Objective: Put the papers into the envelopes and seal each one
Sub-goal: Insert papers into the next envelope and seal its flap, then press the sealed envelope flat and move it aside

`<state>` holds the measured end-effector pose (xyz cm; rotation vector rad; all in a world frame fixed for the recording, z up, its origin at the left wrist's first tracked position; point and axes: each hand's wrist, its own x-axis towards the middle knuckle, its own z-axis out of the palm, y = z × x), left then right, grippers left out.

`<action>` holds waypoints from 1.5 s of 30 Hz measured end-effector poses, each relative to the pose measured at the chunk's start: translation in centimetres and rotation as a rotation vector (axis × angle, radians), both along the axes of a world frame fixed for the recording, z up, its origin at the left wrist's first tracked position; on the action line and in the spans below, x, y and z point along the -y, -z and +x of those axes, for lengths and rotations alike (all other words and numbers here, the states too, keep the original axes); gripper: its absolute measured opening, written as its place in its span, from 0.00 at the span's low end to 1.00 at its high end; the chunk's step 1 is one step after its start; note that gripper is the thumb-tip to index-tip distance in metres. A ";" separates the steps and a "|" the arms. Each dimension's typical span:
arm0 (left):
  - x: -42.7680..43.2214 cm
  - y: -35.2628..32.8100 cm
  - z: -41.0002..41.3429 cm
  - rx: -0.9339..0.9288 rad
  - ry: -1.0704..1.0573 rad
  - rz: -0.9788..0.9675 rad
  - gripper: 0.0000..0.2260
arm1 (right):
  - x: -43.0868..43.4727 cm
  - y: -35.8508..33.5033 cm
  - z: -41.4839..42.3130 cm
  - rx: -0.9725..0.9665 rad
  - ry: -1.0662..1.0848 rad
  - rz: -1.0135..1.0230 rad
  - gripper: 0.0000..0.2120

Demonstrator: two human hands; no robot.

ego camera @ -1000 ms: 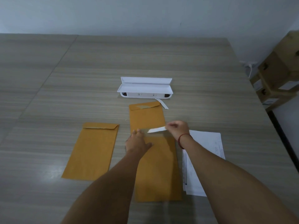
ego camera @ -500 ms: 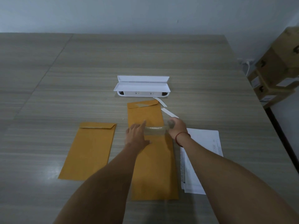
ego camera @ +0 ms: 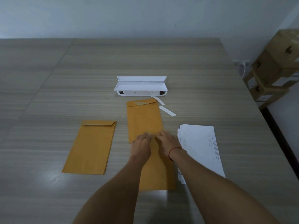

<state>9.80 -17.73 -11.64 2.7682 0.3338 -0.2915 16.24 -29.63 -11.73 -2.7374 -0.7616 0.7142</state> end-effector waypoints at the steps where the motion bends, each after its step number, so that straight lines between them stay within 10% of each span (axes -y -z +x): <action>1: 0.3 0.0 -0.4 -0.041 -0.004 0.017 0.26 | 0.0 0.2 -0.5 -0.015 -0.019 -0.072 0.30; 11: -3.2 0.3 -2.6 -0.301 -0.149 0.189 0.30 | 1.6 0.0 -2.4 0.066 0.086 -0.387 0.32; 19: -1.9 -1.2 -3.3 -0.144 -0.493 -0.013 0.29 | 0.9 -1.2 -2.5 -0.007 0.391 0.026 0.15; 26: -1.9 -1.1 -2.7 -0.191 -0.887 -0.437 0.42 | 0.1 -2.0 -2.3 -0.410 0.787 0.211 0.24; 33: -3.1 -3.1 -0.8 -0.071 -0.785 -0.507 0.35 | -1.5 -4.4 -0.6 -0.418 0.944 0.399 0.41; 39: -5.5 -4.7 4.3 0.001 -0.678 -0.481 0.38 | -4.4 -5.0 4.3 -0.294 1.024 0.406 0.20; 45: -8.4 -3.7 9.8 -0.001 -0.707 -0.494 0.36 | -8.1 -3.9 10.2 -0.191 0.999 0.412 0.19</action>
